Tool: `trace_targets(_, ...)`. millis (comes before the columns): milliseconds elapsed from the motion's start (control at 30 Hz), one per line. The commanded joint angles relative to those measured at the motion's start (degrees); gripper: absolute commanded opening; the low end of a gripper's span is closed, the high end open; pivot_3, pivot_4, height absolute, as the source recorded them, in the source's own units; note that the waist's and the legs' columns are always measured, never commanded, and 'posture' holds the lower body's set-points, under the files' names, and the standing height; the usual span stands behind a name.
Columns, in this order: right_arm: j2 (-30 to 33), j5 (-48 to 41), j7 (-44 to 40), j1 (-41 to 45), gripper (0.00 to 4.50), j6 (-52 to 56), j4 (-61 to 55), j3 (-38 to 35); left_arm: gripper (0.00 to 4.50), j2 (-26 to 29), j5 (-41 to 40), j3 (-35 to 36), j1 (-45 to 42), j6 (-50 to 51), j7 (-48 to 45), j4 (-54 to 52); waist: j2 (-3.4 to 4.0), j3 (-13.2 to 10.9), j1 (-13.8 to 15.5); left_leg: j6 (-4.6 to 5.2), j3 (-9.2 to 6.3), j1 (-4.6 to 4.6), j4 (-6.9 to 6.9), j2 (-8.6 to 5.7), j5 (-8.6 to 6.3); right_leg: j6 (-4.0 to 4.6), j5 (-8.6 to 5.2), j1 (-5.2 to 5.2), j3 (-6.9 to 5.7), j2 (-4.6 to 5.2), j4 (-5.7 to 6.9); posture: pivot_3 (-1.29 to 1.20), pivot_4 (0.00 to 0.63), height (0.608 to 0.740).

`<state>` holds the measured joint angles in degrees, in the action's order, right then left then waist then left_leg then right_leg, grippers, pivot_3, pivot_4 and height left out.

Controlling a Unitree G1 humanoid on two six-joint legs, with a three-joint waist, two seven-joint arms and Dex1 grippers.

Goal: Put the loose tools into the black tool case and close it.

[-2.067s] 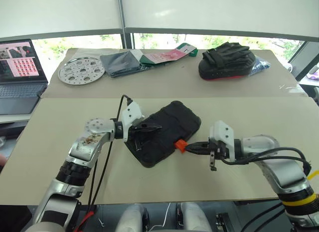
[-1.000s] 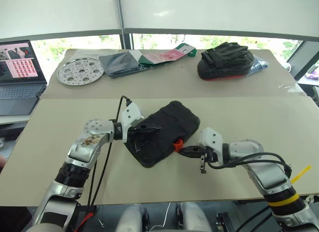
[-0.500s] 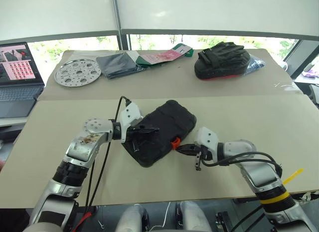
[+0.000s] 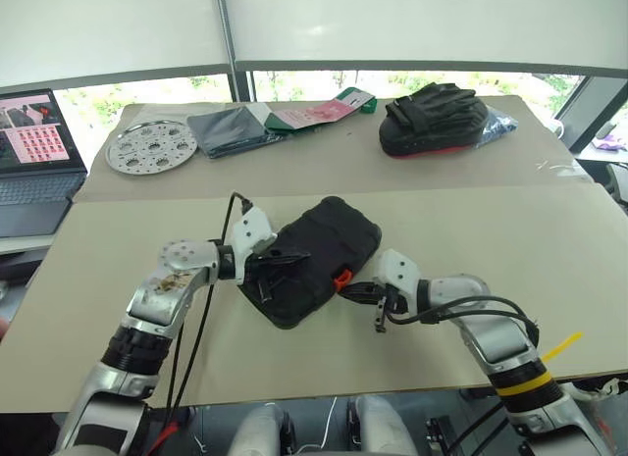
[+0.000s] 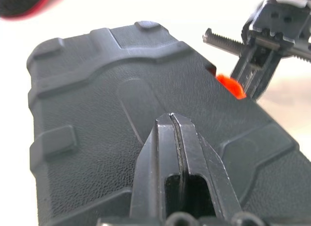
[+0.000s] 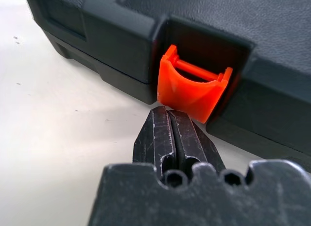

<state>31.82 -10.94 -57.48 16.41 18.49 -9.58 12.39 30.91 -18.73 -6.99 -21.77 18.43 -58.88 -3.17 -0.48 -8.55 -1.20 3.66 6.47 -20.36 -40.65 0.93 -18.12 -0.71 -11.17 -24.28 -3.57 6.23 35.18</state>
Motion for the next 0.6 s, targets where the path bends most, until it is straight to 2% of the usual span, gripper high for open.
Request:
trace_targets(33,4.15,-5.65,-2.43,-2.5,0.6,-0.6,-5.45,-7.72,0.52,3.01,-2.95,5.26,7.49,-1.99,-1.69,-2.93,0.0,0.0,0.03,-0.02,0.0,0.01,0.01,0.01,-0.01,0.01,-0.01,0.01,-0.01,0.02,-0.01,0.0,0.15,0.74)
trace_targets(100,6.9,-6.16,-3.81,-5.2,1.12,-3.88,-5.34,-10.65,1.09,5.39,-4.91,9.68,11.59,-2.81,-2.24,-6.07,0.0,0.0,0.12,-0.04,0.0,-0.01,0.08,0.04,-0.05,0.03,-0.02,0.0,-0.05,0.09,-0.12,0.0,0.15,0.74)
trace_targets(267,9.93,-7.68,-8.43,-9.54,2.86,-14.75,-2.11,-15.64,2.98,9.11,-7.4,17.82,19.46,-3.95,-1.11,-9.89,-0.06,-0.1,0.69,0.03,-0.01,-0.06,0.28,0.0,-0.11,0.07,-0.07,-0.06,-0.2,0.23,-0.19,0.0,0.15,0.74)
trace_targets(300,9.69,-9.13,-10.53,-10.15,3.24,-19.81,0.62,-18.02,3.37,10.08,-6.79,20.92,22.95,-5.44,-1.0,-10.01,-0.06,-0.13,0.73,0.06,-0.02,-0.06,0.28,-0.02,-0.13,0.06,-0.07,-0.06,-0.2,0.22,-0.2,0.0,0.15,0.74)
trace_targets(333,10.02,-9.42,-11.0,-10.07,3.59,-22.99,3.89,-20.2,3.73,10.62,-2.41,23.38,27.04,-10.59,0.94,-8.76,-0.11,-0.17,0.68,0.07,-0.01,-0.07,0.27,-0.02,-0.13,0.06,-0.07,-0.06,-0.2,0.23,-0.2,0.0,0.15,0.74)
trace_targets(400,10.69,-11.53,-10.84,-8.55,4.22,-24.54,10.47,-24.58,4.39,10.42,2.32,27.68,34.61,-18.93,2.8,-5.59,-0.13,-0.2,0.32,0.07,0.03,-0.06,0.32,-0.02,-0.17,0.05,-0.07,-0.07,-0.14,0.21,-0.29,0.0,0.15,0.74)
trace_targets(433,11.15,-11.76,-11.97,-8.26,4.45,-26.04,12.54,-25.14,4.5,9.83,1.35,28.75,36.48,-18.77,2.93,-5.0,-0.14,-0.22,0.41,0.07,0.05,-0.05,0.33,-0.03,-0.18,0.05,-0.08,-0.07,-0.1,0.22,-0.32,0.0,0.15,0.74)
trace_targets(600,11.88,-9.79,-15.23,-8.35,4.45,-33.76,18.36,-24.66,4.5,8.21,1.06,28.99,38.47,-21.06,4.87,-5.15,-0.17,-0.32,2.05,0.13,0.01,-0.17,0.32,-0.04,-0.22,0.06,-0.11,-0.13,-0.33,0.38,-0.33,0.0,0.15,0.74)
